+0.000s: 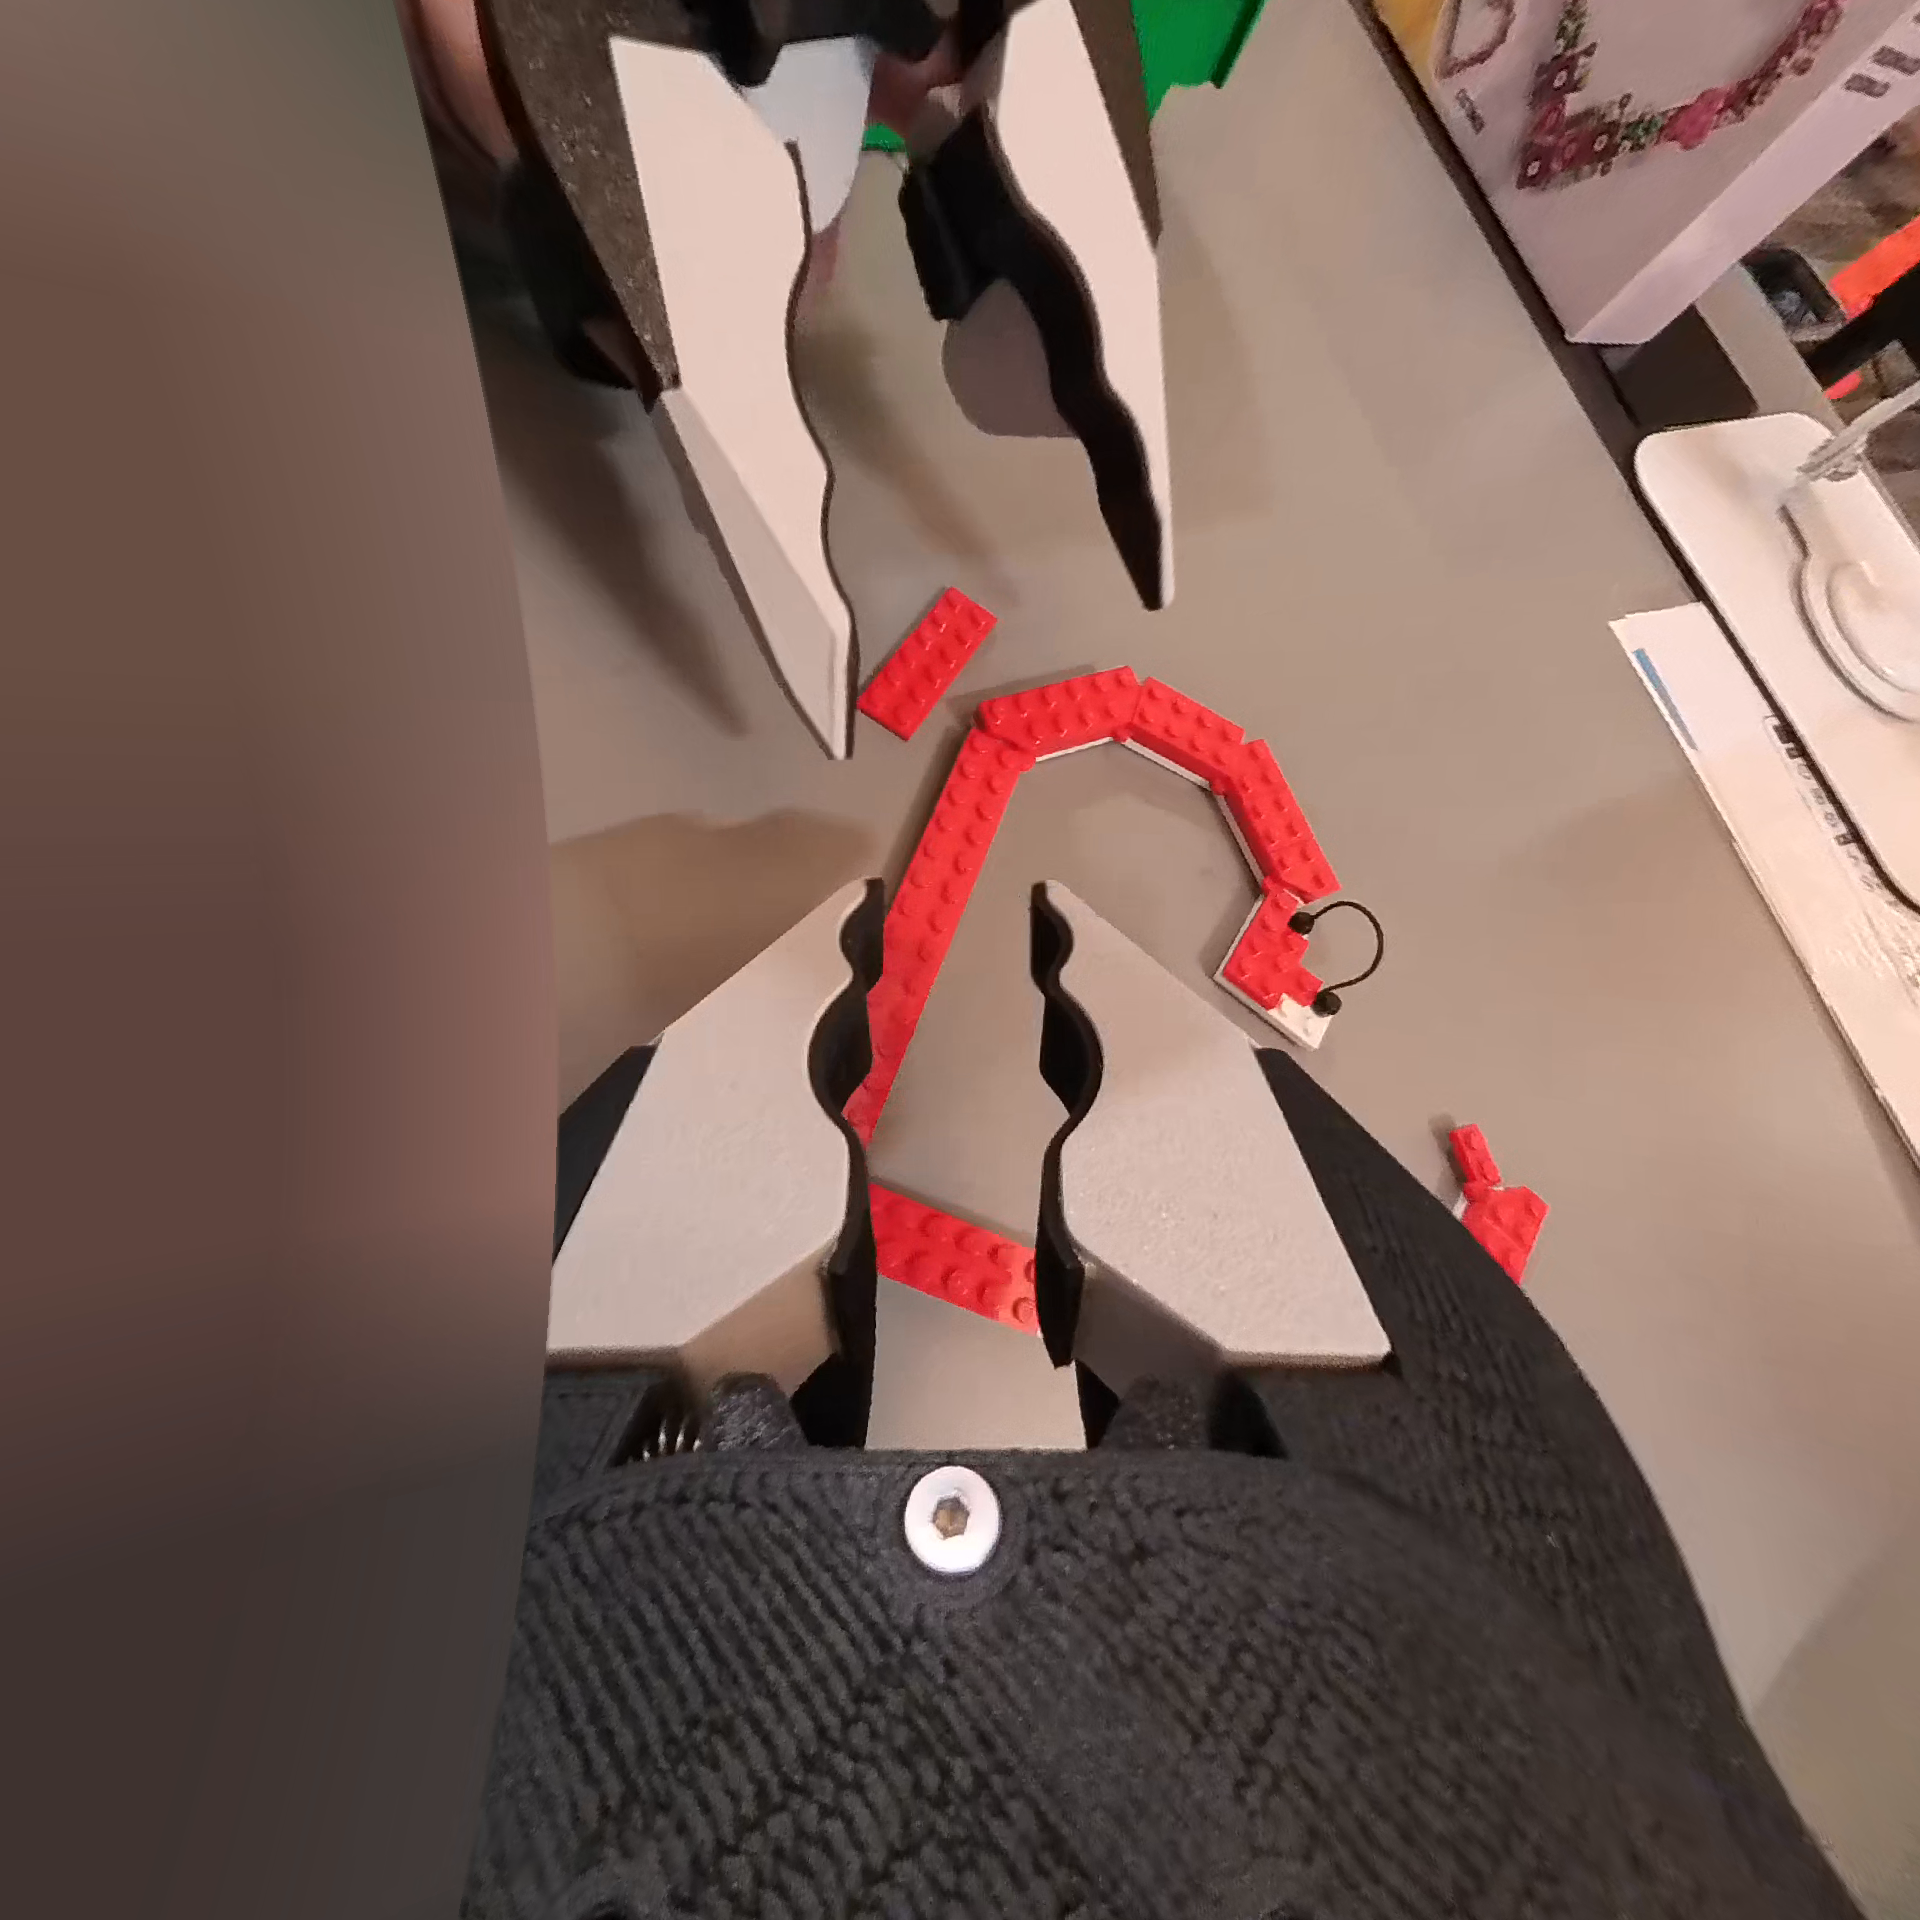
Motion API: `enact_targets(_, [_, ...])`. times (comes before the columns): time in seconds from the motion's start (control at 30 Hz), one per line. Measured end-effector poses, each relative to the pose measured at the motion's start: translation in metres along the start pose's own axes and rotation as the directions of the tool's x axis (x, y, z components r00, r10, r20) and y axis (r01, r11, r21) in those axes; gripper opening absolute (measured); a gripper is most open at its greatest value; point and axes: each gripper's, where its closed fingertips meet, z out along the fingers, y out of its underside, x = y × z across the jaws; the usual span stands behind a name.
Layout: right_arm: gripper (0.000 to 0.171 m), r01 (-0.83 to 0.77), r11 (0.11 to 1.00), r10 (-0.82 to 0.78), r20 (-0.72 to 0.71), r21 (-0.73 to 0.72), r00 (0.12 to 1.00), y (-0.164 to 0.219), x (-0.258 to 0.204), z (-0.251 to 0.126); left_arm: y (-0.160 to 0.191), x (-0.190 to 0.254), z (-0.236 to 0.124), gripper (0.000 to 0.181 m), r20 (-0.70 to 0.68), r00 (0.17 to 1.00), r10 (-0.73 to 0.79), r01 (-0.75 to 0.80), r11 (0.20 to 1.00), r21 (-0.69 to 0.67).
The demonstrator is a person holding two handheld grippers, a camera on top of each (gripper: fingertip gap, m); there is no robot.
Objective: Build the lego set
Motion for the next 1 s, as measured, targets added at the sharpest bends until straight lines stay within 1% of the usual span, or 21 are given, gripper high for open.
enact_targets(0.03, [0.027,-0.003,1.000,0.003,0.003,0.001,1.000,0.000,0.000,0.001,0.002,0.001,0.001,0.085,-0.019,0.999,-0.037,0.037,0.999,-0.010])
enact_targets(0.1, [0.027,0.004,1.000,-0.004,0.007,-0.012,1.000,0.003,-0.002,0.004,0.005,0.003,0.003,0.088,-0.063,0.987,-0.147,0.145,0.989,-0.029])
enact_targets(0.17, [0.027,0.004,1.000,-0.004,0.015,-0.015,1.000,0.004,-0.003,0.005,0.017,0.001,0.004,0.089,-0.054,0.975,-0.215,0.209,0.973,-0.097])
enact_targets(0.23, [0.026,-0.003,1.000,0.003,0.016,-0.011,1.000,0.004,-0.002,0.005,0.030,-0.007,0.001,0.086,0.005,0.979,-0.204,0.203,0.966,-0.158])
enact_targets(0.3, [0.025,-0.010,1.000,0.010,0.011,-0.007,1.000,0.003,0.000,0.003,0.031,-0.007,-0.003,0.081,0.017,0.981,-0.195,0.195,0.965,-0.177])
enact_targets(0.33, [0.025,-0.014,1.000,0.014,0.011,-0.006,1.000,0.003,0.001,0.002,0.031,-0.007,-0.005,0.078,0.025,0.982,-0.185,0.187,0.965,-0.185])
enact_targets(0.4, [0.024,-0.016,1.000,0.016,0.009,0.002,1.000,0.002,0.002,0.001,0.031,-0.006,-0.008,0.065,0.037,0.988,-0.153,0.157,0.967,-0.202])
enact_targets(0.43, [0.024,-0.014,1.000,0.014,0.009,0.005,1.000,0.001,0.001,0.001,0.032,-0.005,-0.009,0.062,0.040,0.988,-0.150,0.155,0.966,-0.209])
enact_targets(0.63, [0.023,-0.002,1.000,0.002,0.018,-0.001,1.000,0.001,-0.003,0.003,0.043,-0.006,-0.009,0.067,0.058,0.976,-0.209,0.216,0.939,-0.266])
enact_targets(0.7, [0.023,0.001,1.000,-0.001,0.018,-0.002,1.000,0.000,-0.004,0.003,0.045,-0.008,-0.010,0.062,0.072,0.978,-0.196,0.208,0.938,-0.279])
enact_targets(0.77, [0.022,0.003,1.000,-0.003,0.018,-0.002,1.000,0.000,-0.005,0.003,0.048,-0.009,-0.011,0.053,0.091,0.986,-0.139,0.160,0.936,-0.312])
enact_targets(0.93, [0.018,-0.010,1.000,0.010,0.025,-0.003,1.000,0.001,-0.005,0.004,0.048,-0.009,-0.010,0.057,0.131,0.986,-0.098,0.139,0.926,-0.352])
enact_targets(1.0, [0.018,-0.005,1.000,0.004,0.023,0.004,1.000,-0.001,-0.006,0.004,0.047,-0.007,-0.009,0.058,0.127,0.987,-0.098,0.137,0.925,-0.353])
